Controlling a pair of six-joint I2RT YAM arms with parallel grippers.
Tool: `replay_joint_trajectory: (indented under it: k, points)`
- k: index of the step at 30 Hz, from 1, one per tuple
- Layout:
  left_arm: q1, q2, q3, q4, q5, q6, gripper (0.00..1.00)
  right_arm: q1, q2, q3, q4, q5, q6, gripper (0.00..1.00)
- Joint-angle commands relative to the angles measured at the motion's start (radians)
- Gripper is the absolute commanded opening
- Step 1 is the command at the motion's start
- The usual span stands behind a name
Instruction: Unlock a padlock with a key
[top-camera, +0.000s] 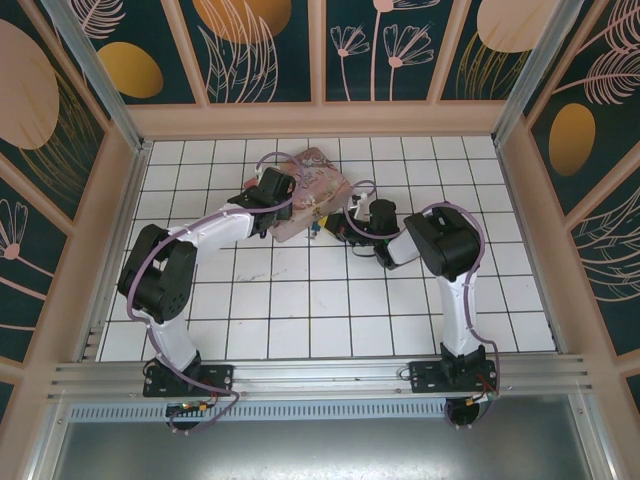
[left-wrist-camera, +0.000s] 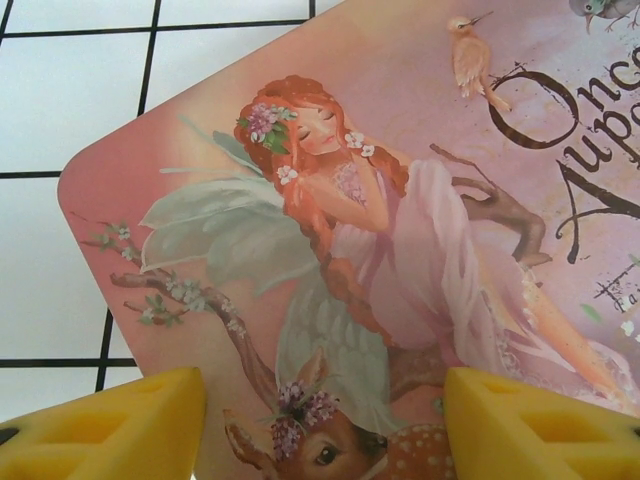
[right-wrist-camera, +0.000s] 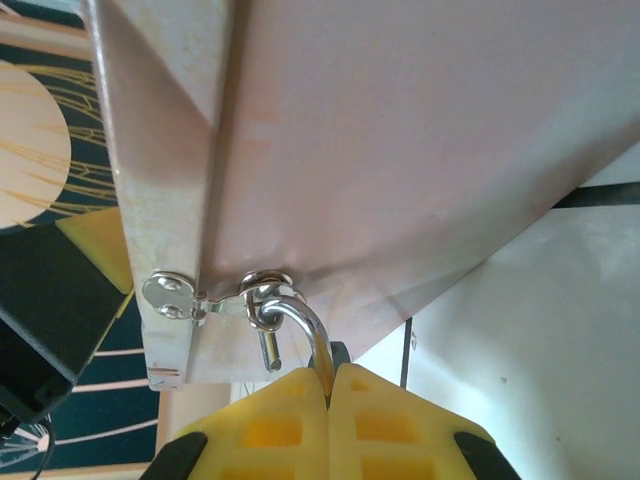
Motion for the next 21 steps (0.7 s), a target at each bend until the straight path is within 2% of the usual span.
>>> replay_joint_trajectory:
  k: [1, 21]
  points:
    - [0.004, 0.049, -0.044, -0.046, 0.011, 0.023, 0.63, -0.002, -0.036, -0.041, 0.020, 0.091, 0.070, 0.00]
    - [0.004, 0.076, -0.091, -0.025, 0.035, 0.033, 0.56, 0.007, -0.068, -0.059, 0.014, 0.239, 0.122, 0.00]
